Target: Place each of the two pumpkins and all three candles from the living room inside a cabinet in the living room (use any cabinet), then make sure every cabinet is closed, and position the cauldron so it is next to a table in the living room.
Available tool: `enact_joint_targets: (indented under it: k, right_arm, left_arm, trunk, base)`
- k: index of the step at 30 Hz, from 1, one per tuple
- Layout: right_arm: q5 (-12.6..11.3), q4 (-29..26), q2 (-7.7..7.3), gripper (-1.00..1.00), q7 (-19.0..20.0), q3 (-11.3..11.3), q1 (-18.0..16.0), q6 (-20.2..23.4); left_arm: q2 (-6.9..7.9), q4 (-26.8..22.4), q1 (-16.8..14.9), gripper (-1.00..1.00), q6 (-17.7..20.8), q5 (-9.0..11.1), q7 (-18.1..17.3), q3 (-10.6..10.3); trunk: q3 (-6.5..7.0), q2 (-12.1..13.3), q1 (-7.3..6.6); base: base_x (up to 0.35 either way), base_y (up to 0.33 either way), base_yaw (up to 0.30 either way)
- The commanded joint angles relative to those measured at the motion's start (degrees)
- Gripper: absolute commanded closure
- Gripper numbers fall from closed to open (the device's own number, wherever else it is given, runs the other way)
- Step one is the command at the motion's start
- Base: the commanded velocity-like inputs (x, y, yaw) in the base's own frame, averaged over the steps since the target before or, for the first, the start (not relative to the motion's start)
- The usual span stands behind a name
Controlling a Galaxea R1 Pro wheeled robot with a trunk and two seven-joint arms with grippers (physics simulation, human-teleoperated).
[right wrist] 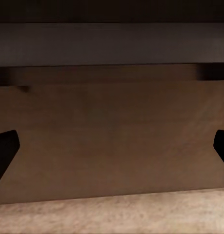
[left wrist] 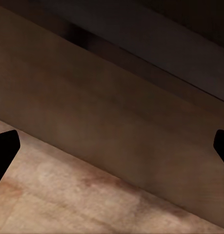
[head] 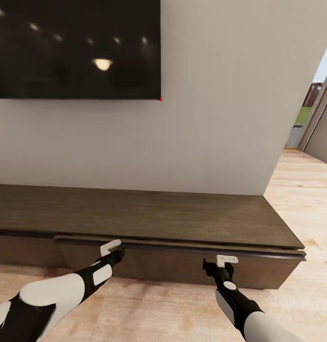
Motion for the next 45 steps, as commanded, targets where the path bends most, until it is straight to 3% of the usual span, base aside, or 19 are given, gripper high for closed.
enact_joint_targets:
  k: [1,45]
  right_arm:
    - [-0.59,0.05,-0.03,-1.00,-0.32,0.49,-0.05,-0.24]
    - [-0.53,-0.14,-0.03,-1.00,-0.34,0.52,-0.05,-0.33]
  left_arm:
    - [0.07,-0.28,-0.10,-1.00,-0.42,0.27,0.33,-0.28]
    - [0.24,-0.28,-0.10,-1.00,-0.40,0.27,0.32,-0.28]
  trunk:
    - [-0.05,-0.03,-0.02]
    - [-0.05,-0.03,-0.02]
  base:
    - [0.008,0.000,0.000]
    - [0.045,0.000,0.000]
